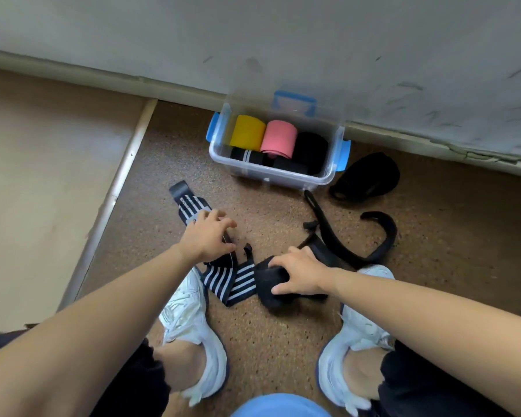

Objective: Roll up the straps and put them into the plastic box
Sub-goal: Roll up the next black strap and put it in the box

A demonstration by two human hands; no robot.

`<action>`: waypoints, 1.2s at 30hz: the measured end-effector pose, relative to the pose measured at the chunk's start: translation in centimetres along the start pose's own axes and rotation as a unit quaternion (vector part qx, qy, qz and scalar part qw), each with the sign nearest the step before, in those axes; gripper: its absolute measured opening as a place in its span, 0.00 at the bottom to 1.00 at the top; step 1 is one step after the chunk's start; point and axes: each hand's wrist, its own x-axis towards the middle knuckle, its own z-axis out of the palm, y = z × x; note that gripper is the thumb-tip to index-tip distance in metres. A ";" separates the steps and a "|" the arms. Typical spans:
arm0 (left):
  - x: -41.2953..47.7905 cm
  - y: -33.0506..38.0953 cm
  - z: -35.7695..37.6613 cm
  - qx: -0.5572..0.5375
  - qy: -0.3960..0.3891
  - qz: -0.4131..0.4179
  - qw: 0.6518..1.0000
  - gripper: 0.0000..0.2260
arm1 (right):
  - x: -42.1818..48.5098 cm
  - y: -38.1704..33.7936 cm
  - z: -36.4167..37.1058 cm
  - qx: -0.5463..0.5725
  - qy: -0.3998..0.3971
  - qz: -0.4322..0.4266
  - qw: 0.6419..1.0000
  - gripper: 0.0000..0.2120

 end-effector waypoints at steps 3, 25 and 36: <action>-0.2 -1.9 1.1 0.000 -0.057 -0.032 0.998 0.25 | -0.6 -0.1 0.1 -0.017 -0.015 -0.006 1.000 0.16; 1.6 0.9 -5.7 -0.315 -0.084 0.121 0.938 0.17 | -3.4 2.8 -12.0 0.181 -0.018 0.017 0.983 0.16; 1.0 -5.3 -7.9 -0.225 -0.110 0.080 0.965 0.06 | -2.7 6.3 -11.9 0.095 0.107 0.131 0.981 0.08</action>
